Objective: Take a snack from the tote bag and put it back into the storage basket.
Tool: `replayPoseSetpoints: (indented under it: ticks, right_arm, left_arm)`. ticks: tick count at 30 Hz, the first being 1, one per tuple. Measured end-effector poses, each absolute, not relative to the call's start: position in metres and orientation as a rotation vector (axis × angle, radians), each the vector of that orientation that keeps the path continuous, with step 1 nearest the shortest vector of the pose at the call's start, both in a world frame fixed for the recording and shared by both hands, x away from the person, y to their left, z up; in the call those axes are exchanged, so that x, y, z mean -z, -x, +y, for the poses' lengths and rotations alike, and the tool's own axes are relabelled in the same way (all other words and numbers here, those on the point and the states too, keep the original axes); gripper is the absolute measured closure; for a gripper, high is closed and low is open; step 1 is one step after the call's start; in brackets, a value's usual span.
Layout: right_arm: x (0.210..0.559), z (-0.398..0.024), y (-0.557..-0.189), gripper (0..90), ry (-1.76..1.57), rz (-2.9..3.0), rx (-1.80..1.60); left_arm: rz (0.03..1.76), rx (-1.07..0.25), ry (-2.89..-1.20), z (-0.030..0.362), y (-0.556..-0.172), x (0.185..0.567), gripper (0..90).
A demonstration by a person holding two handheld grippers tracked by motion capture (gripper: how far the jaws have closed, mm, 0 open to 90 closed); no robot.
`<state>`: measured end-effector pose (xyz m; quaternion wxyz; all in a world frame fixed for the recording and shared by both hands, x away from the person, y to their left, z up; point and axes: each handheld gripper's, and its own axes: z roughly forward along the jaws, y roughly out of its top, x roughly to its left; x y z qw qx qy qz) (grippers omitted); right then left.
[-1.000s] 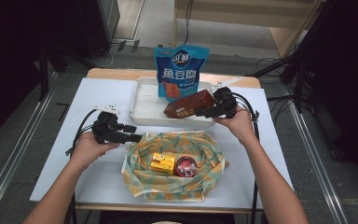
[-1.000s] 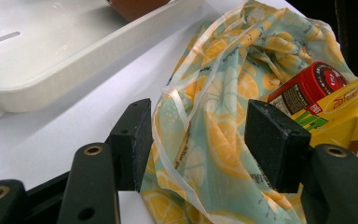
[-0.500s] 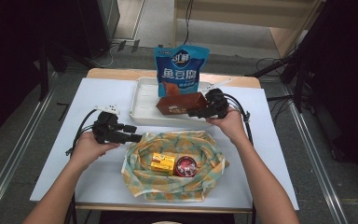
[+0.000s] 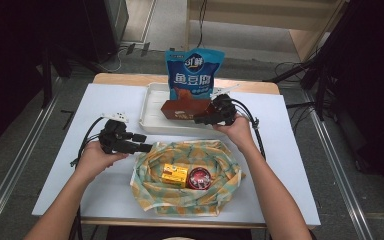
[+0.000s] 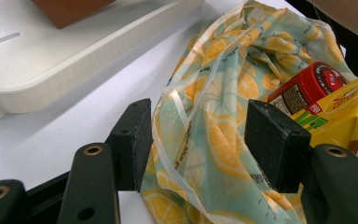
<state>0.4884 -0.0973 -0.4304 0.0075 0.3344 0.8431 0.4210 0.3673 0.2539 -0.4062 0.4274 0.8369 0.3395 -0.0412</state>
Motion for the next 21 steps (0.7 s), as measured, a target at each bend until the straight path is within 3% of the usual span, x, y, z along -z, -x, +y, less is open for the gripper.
replayPoseSetpoints:
  ticks: [14,21]
  right_arm:
    - [0.435,-0.104,-0.488,24.3,-1.047,2.594,-1.269]
    - [0.433,-0.11,-0.487,23.6,-1.054,2.571,-1.26]
  left_arm:
    - [0.848,0.103,-2.089,0.254,-0.367,0.406,42.0]
    - [0.848,0.102,-2.088,0.254,-0.367,0.406,42.0]
